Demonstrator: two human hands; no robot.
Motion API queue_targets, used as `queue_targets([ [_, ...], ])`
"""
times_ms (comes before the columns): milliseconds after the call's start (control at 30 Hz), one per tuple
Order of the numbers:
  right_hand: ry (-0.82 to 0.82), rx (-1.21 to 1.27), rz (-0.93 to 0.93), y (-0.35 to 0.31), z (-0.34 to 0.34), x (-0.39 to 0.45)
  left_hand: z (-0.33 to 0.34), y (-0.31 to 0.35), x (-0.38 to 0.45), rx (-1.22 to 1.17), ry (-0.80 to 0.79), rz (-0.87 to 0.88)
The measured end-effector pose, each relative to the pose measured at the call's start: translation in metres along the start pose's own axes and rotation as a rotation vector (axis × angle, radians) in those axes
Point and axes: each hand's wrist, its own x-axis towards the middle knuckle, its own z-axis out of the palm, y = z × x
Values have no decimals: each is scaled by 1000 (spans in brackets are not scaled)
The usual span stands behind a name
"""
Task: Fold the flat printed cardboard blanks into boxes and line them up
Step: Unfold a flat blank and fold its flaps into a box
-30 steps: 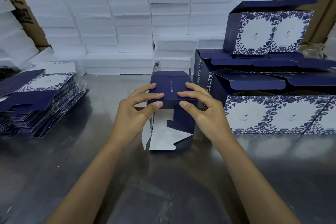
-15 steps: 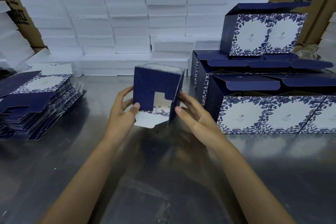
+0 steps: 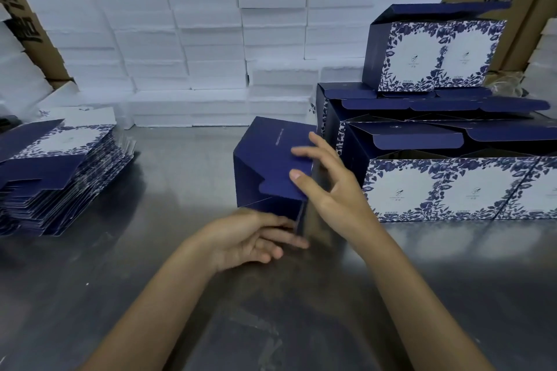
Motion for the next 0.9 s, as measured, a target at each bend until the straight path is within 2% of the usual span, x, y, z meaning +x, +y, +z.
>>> queue_targets([
  [67,-51,-20,17,1,1,-2,-15,4,-5,243,151,-7],
  [133,-66,-3,37,2,2,-4,-32,6,-6,413,481,72],
  [200,-90,-1,47,1,1,-4,-49,5,-4,459,838,271],
  [267,-150,7,74,1,0,-5,-51,7,-5,416,1037,539],
  [300,-182,15,89,0,-1,-5,-47,9,-8,367,1047,680],
  [367,-240,38,101,0,-4,-6,-33,12,-13,354,935,880],
  [467,-284,90,102,-2,-7,-6,-18,10,-16,526,732,935],
  [533,-293,124,100,-3,-9,-7,-16,8,-16,623,687,948],
  [667,-345,113,105,-3,-15,-6,-18,9,-15,625,682,971],
  [800,-392,63,100,-2,-22,-4,-19,9,-13,690,759,1040],
  [900,-242,50,54,-7,-13,-4,-13,10,-13,760,810,1093],
])
